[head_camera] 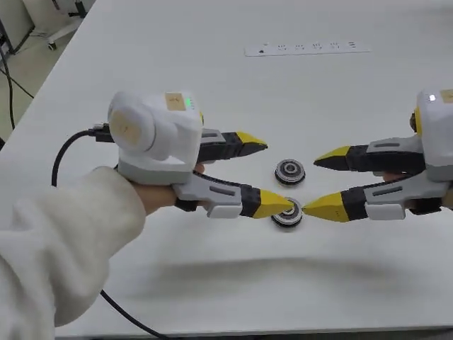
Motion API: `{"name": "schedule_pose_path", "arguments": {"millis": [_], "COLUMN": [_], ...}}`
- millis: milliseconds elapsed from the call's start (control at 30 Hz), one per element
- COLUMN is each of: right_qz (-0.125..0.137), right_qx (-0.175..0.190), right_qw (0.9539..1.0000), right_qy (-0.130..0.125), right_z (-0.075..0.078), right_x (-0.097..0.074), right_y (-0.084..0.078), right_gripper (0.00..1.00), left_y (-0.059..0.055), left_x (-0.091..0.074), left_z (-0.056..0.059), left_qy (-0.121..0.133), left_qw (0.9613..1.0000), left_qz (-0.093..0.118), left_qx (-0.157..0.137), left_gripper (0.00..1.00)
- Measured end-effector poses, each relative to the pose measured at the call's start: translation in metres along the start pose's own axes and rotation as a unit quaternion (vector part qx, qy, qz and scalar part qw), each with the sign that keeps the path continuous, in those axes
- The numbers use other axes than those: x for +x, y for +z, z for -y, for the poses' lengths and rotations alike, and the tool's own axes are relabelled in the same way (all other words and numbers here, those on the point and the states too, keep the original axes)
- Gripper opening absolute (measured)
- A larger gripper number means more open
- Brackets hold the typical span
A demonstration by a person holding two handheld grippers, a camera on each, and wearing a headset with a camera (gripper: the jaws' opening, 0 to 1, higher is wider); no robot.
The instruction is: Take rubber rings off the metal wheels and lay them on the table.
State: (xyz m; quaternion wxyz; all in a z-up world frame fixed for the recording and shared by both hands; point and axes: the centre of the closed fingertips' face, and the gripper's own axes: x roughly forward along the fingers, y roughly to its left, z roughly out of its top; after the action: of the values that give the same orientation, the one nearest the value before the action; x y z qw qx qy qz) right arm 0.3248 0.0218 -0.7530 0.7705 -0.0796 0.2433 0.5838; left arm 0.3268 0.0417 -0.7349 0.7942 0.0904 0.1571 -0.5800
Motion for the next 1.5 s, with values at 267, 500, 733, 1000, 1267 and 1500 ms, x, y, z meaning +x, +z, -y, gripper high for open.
{"name": "schedule_pose_path", "arguments": {"millis": [267, 500, 733, 1000, 1267, 1500], "right_qz": [-0.019, -0.029, -0.034, -0.038, -0.045, -0.046], "right_qx": [-0.008, -0.023, -0.020, -0.019, -0.020, -0.022], "right_qw": [0.9997, 0.9992, 0.9992, 0.9991, 0.9988, 0.9987], "right_qy": [0.009, 0.015, 0.007, 0.003, 0.002, -0.001], "right_z": [-0.007, -0.011, -0.007, -0.006, -0.005, -0.005], "right_x": [0.008, 0.014, 0.017, 0.020, 0.023, 0.023], "right_y": [-0.017, -0.027, -0.033, -0.039, -0.044, -0.044], "right_gripper": [0.42, 0.33, 0.29, 0.23, 0.21, 0.19], "left_y": [-0.015, -0.033, -0.037, -0.041, -0.050, -0.049], "left_x": [0.011, 0.020, 0.025, 0.026, 0.029, 0.031], "left_z": [0.006, 0.010, 0.011, 0.008, 0.011, 0.012], "left_qy": [-0.008, -0.016, -0.014, -0.008, -0.008, -0.006], "left_qw": [0.9998, 0.9992, 0.9992, 0.9992, 0.9989, 0.9987], "left_qz": [-0.016, -0.035, -0.036, -0.033, -0.045, -0.047], "left_qx": [0.005, -0.007, -0.008, -0.021, -0.011, 0.017], "left_gripper": [0.49, 0.38, 0.30, 0.24, 0.19, 0.15]}}
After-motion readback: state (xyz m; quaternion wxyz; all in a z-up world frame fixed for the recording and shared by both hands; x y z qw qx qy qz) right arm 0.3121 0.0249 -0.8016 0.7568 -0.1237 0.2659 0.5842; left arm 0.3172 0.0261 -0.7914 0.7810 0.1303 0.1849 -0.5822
